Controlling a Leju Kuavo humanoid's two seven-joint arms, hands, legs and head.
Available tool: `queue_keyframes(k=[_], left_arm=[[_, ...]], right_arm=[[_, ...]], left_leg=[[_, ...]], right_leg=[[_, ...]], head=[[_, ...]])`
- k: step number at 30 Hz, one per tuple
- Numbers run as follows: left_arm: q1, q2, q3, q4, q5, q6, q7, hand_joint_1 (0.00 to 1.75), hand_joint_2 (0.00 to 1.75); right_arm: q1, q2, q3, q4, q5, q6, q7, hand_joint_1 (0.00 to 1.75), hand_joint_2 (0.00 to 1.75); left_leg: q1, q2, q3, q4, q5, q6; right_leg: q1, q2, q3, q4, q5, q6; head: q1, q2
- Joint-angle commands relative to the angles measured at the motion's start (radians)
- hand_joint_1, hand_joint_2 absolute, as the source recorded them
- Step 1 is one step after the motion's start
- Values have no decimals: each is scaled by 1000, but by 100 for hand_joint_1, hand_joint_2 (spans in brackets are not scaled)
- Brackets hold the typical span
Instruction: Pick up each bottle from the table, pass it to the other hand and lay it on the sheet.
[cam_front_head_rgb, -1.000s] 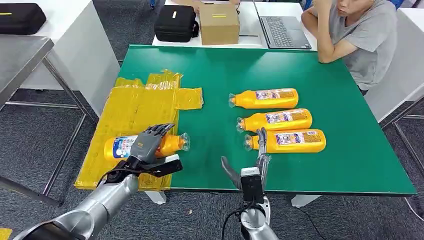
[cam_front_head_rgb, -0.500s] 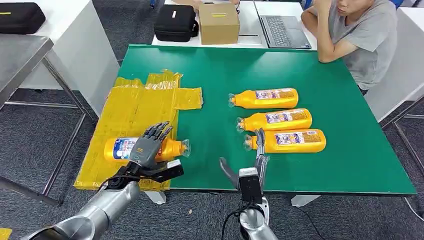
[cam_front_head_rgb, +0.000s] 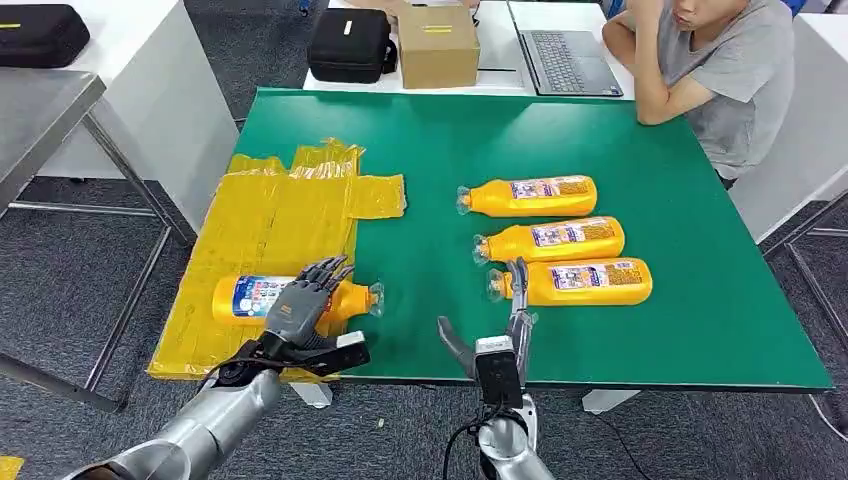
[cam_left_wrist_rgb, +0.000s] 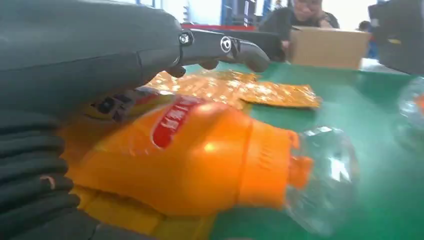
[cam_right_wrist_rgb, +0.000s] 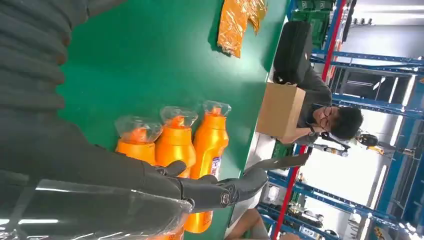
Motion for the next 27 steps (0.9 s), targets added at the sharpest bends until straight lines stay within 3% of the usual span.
queue_keyframes(k=[1, 9, 13, 16, 27], left_arm=[[-19, 21, -51, -18, -78, -21, 61, 0, 0], [9, 39, -95, -121, -151, 6, 44, 0, 0], [118, 98, -105, -403, -202, 10, 85, 0, 0], [144, 108, -94, -470, -202, -1, 93, 0, 0], [153, 110, -81, -492, -195, 1, 96, 0, 0]], right_arm=[[-35, -19, -2, 64, -5, -3, 0, 0, 175], [-11, -20, -24, 38, 5, -19, 0, 0, 175], [10, -18, -47, 9, 18, -19, 0, 0, 175], [11, -15, -49, 6, 22, -19, 0, 0, 175], [11, -12, -48, 7, 25, -19, 0, 0, 175]], left_leg=[[1, 2, 3, 0, -1, -2], [1, 1, 3, 0, -2, -2], [1, 2, 2, 0, -2, -2], [1, 3, 2, 0, -3, -2], [1, 2, 0, 1, -3, -2]], right_leg=[[1, 1, 3, 0, -1, -2], [2, 0, 3, 0, -2, -2], [1, 1, 2, 0, -2, -2], [1, 2, 1, 0, -2, -2], [1, 1, 0, 1, -2, -2]], head=[[0, 0], [0, 0], [0, 0], [0, 0], [0, 0]])
